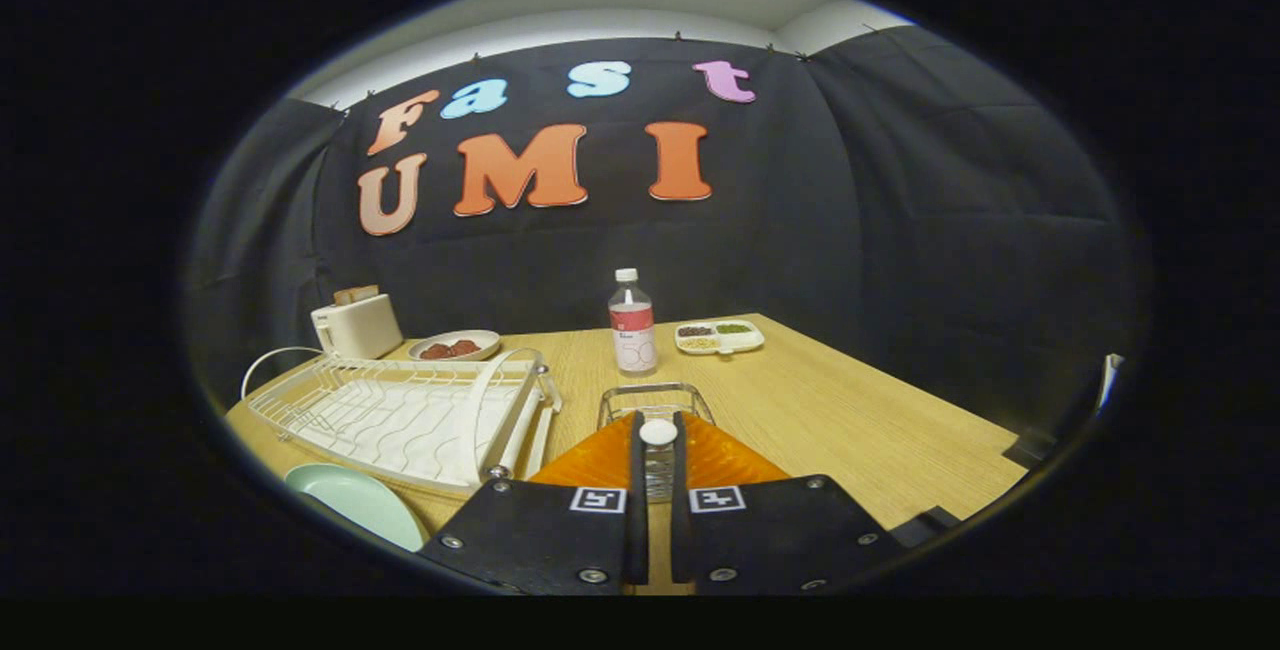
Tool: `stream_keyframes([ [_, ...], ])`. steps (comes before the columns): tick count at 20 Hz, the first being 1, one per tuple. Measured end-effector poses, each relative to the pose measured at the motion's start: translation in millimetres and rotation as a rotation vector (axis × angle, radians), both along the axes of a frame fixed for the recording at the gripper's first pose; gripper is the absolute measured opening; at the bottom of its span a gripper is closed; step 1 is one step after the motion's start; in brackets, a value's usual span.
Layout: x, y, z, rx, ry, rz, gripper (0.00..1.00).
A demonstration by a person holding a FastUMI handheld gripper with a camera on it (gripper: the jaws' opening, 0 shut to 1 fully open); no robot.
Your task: Take the plate from the dish rack, then take the spoon from the basket and place it into the plate.
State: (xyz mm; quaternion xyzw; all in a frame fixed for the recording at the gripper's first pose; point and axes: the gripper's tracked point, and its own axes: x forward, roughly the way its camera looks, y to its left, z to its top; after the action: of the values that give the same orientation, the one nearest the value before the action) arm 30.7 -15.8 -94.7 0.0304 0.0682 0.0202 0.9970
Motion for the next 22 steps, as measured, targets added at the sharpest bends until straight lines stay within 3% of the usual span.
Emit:
stream_keyframes([
  [11,-40.5,-8.2,59.9,-0.031,-0.103,-0.024,0.09],
  [17,-84.3,25.3,84.0,-0.019,-0.129,0.053,0.09],
  [22,-126.1,74.0,92.9,-0.012,-0.132,0.168,0.09],
])
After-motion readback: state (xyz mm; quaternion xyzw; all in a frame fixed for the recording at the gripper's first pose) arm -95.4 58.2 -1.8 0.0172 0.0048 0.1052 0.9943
